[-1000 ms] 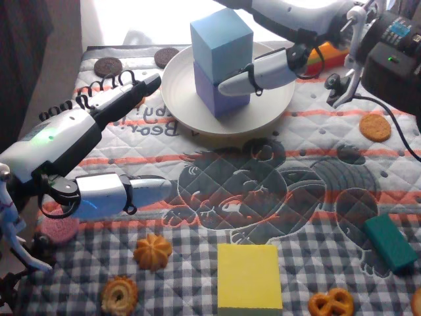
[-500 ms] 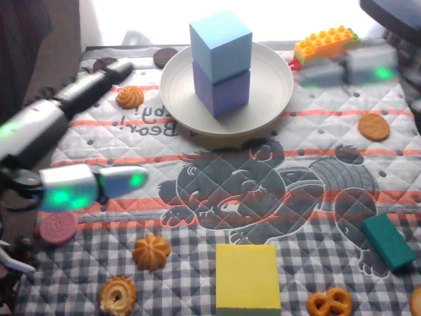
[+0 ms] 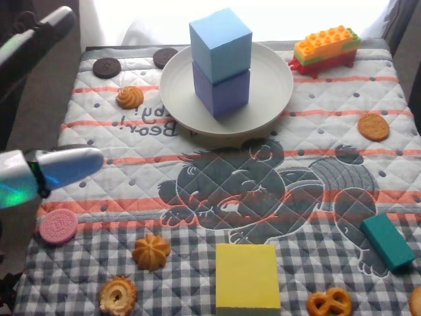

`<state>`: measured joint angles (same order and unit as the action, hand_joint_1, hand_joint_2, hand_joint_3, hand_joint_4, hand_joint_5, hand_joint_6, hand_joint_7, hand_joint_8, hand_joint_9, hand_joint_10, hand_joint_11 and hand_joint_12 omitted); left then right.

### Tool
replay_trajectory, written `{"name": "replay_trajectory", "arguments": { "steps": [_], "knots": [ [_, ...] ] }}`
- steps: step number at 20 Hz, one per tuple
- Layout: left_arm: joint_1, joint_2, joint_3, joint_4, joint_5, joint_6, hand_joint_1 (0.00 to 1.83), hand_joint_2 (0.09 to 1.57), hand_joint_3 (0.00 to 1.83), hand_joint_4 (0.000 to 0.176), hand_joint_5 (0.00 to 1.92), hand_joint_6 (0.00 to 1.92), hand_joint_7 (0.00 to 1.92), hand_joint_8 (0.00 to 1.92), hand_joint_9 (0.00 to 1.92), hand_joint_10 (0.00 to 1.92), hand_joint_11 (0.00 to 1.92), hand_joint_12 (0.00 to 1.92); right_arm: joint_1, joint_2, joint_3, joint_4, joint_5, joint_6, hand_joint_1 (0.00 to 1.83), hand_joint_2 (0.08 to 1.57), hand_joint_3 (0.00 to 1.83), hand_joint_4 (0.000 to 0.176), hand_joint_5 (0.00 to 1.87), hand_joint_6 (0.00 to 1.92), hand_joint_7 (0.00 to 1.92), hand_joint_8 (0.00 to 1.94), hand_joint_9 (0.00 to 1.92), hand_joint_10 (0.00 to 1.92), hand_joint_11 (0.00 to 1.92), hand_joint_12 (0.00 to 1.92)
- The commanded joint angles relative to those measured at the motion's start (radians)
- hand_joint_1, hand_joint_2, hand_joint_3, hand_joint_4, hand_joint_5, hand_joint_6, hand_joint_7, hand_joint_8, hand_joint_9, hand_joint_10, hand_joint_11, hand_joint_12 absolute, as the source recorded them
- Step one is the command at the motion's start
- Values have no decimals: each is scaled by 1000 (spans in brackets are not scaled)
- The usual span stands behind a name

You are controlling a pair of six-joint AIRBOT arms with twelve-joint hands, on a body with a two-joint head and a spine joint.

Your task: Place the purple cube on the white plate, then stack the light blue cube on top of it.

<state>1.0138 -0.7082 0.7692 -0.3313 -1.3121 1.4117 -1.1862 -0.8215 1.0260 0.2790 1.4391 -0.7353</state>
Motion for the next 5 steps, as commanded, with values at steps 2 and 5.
{"name": "replay_trajectory", "arguments": {
  "steps": [2, 5],
  "knots": [
    [43, -24, 66, -29, -168, -225, 718, 957, 8, 167, 0, 0, 0, 0, 0, 0, 0, 0, -141, 15, -32, 134, 281, 32, 662, 819, 8, 176, 0, 0, 0, 0, 0, 0, 0, 0],
    [117, -70, 121, -37, -263, -478, 706, 897, 0, 176, 0, 0, 0, 0, 0, 0, 0, 0, -241, 36, -84, 185, 324, 57, 659, 852, 21, 176, 0, 0, 0, 0, 0, 0, 0, 0]
  ]
}}
